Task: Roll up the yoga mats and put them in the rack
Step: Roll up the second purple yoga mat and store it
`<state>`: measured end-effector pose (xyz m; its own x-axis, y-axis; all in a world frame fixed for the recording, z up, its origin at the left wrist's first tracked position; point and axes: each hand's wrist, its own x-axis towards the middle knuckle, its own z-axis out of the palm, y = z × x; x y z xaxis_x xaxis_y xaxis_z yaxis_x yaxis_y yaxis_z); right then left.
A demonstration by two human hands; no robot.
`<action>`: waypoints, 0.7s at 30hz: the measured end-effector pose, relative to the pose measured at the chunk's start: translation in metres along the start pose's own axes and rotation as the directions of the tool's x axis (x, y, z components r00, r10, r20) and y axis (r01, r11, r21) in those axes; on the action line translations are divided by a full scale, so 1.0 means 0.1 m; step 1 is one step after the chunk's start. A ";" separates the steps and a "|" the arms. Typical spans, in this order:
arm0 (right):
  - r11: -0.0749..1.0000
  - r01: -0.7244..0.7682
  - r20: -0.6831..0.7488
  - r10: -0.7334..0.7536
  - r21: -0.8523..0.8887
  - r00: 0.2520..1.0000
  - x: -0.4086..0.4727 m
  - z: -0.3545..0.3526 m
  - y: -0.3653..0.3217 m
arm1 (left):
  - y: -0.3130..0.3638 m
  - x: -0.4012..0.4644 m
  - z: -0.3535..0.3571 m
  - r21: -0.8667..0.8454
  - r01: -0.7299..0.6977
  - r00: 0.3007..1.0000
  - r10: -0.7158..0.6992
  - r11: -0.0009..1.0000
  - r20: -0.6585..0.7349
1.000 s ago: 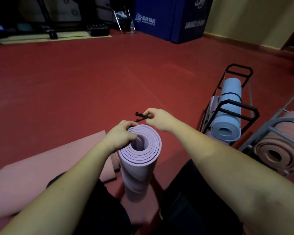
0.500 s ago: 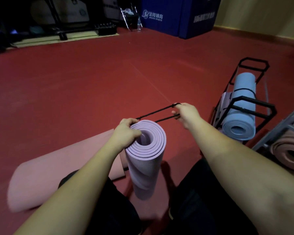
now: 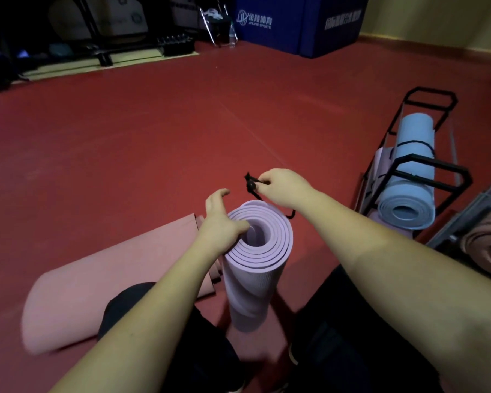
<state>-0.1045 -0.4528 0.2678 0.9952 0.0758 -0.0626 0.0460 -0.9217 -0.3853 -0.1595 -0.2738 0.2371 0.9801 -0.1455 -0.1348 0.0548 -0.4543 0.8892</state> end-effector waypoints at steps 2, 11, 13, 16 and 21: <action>0.990 0.004 0.044 0.002 -0.139 0.999 0.00 -0.02 -0.09 | -0.01 0.02 -0.01 0.014 -0.006 1.000 0.005 1.000 0.025; 0.952 0.153 0.190 -0.208 0.266 0.960 -0.02 -0.09 -0.32 | 0.00 -0.01 -0.04 -0.030 0.006 0.995 -0.003 1.000 0.098; 0.924 0.141 0.206 -0.225 0.356 0.952 -0.03 -0.10 -0.30 | -0.03 0.01 -0.05 -0.085 0.013 0.995 -0.004 0.996 0.100; 0.903 0.124 0.177 -0.212 0.412 0.961 -0.01 -0.06 -0.22 | -0.07 0.00 -0.06 -0.121 -0.005 0.996 0.016 0.993 0.092; 0.885 0.067 -0.052 -0.048 0.461 0.997 0.15 0.01 0.02 | -0.08 -0.02 -0.07 -0.134 0.011 0.998 -0.003 0.991 0.061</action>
<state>-0.0901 -0.4535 0.2651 0.9949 0.1004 0.0038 0.0670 -0.6347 -0.7698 -0.1601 -0.2634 0.2330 0.9666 -0.1975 -0.1636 0.0905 -0.3343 0.9381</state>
